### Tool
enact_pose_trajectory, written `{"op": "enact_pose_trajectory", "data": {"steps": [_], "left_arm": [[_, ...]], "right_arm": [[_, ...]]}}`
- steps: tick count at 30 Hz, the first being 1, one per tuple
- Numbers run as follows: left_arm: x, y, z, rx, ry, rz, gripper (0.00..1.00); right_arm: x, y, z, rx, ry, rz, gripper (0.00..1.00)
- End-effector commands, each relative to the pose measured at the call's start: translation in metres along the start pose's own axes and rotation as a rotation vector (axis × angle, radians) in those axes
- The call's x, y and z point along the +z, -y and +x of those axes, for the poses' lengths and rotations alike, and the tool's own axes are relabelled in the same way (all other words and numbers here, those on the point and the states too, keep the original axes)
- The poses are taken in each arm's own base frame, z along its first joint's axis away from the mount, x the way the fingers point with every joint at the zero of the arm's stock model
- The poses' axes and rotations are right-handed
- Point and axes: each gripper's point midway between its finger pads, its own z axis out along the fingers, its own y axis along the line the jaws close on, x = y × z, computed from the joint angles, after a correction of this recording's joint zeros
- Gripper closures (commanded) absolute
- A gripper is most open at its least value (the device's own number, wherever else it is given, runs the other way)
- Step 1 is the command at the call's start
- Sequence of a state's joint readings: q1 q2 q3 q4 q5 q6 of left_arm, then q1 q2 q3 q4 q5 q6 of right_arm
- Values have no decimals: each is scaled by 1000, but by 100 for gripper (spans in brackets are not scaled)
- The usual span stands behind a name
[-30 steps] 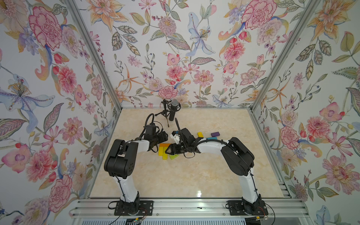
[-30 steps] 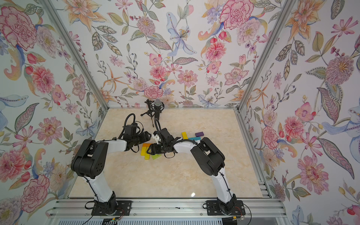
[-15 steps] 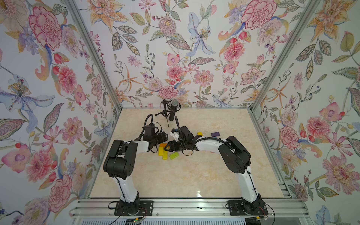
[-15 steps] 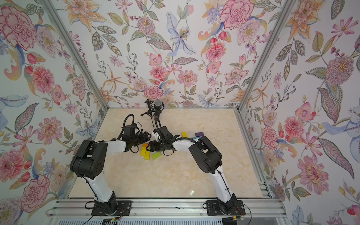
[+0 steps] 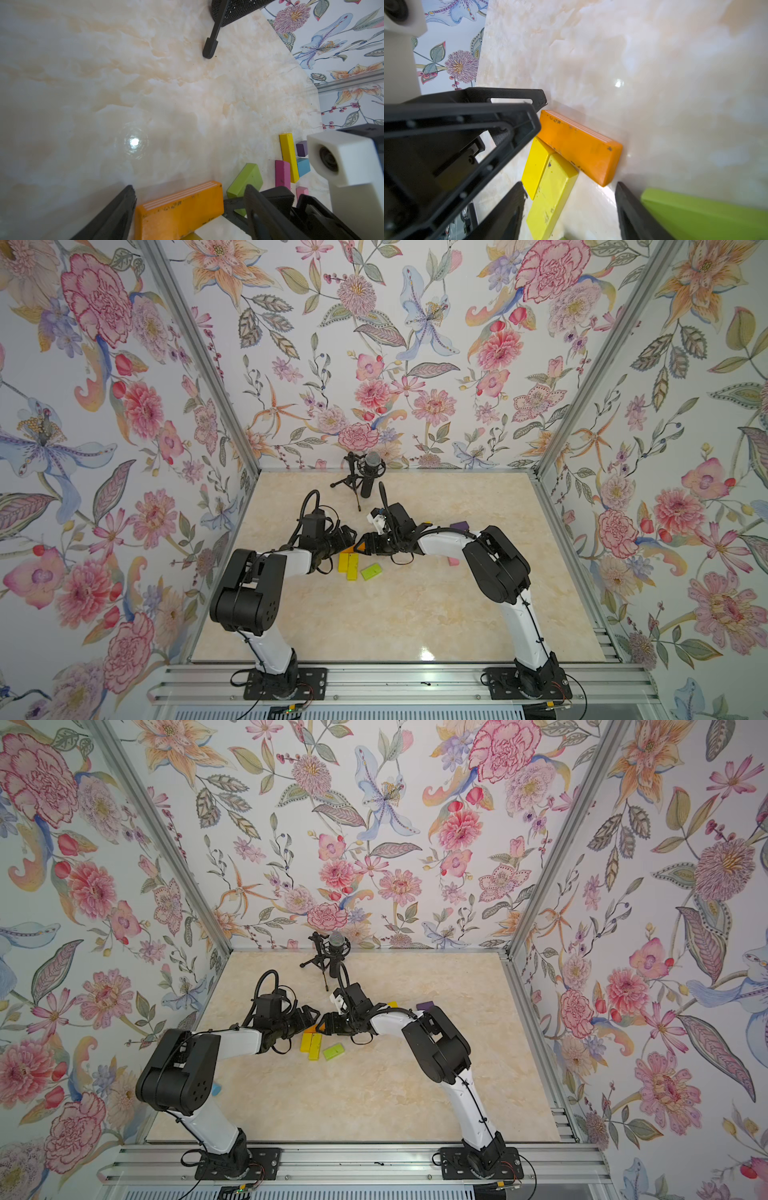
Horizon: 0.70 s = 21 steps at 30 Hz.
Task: Assemble the letter p with building blocks
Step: Adjust the building block at the center of the board.
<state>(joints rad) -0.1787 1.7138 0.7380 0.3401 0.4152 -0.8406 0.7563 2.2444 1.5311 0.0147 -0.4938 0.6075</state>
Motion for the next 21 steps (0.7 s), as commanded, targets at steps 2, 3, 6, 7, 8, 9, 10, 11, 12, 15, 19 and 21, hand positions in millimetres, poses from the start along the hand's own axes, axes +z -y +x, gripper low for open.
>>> {"op": "enact_pose_trajectory", "data": {"steps": [2, 3, 6, 7, 8, 9, 10, 11, 12, 15, 19, 21], "left_arm": [[-10, 3, -2, -56, 34, 30, 16], [-11, 3, -3, -55, 36, 28, 16], [-13, 1, 0, -58, 29, 18, 16], [-15, 1, 1, -59, 26, 17, 16], [-16, 0, 1, -59, 28, 10, 16], [-18, -1, 2, -59, 28, 8, 16], [-18, -1, 3, -59, 26, 8, 16], [-17, -2, 4, -60, 22, 7, 16], [-16, -2, 6, -64, 17, 12, 16], [-13, -2, 10, -80, 2, 24, 17], [-14, -9, 12, -81, 8, -3, 17], [-13, -10, 14, -84, 2, -1, 18]], "right_arm": [[4, 8, 0, 18, -7, 7, 31], [3, 11, -1, 19, -5, 9, 31], [3, 14, -3, 27, -11, -3, 32], [3, 14, -3, 29, -12, -5, 32], [2, 13, -4, 24, -10, -6, 32], [2, 13, -4, 21, -9, -6, 32], [2, 14, -5, 20, -8, -6, 32], [2, 14, -6, 23, -9, -8, 32], [3, 13, -6, 22, -11, -14, 32], [7, 8, -5, 21, -23, -35, 33], [9, 3, -5, 11, -25, -47, 34], [10, 3, -5, 13, -24, -48, 35]]}}
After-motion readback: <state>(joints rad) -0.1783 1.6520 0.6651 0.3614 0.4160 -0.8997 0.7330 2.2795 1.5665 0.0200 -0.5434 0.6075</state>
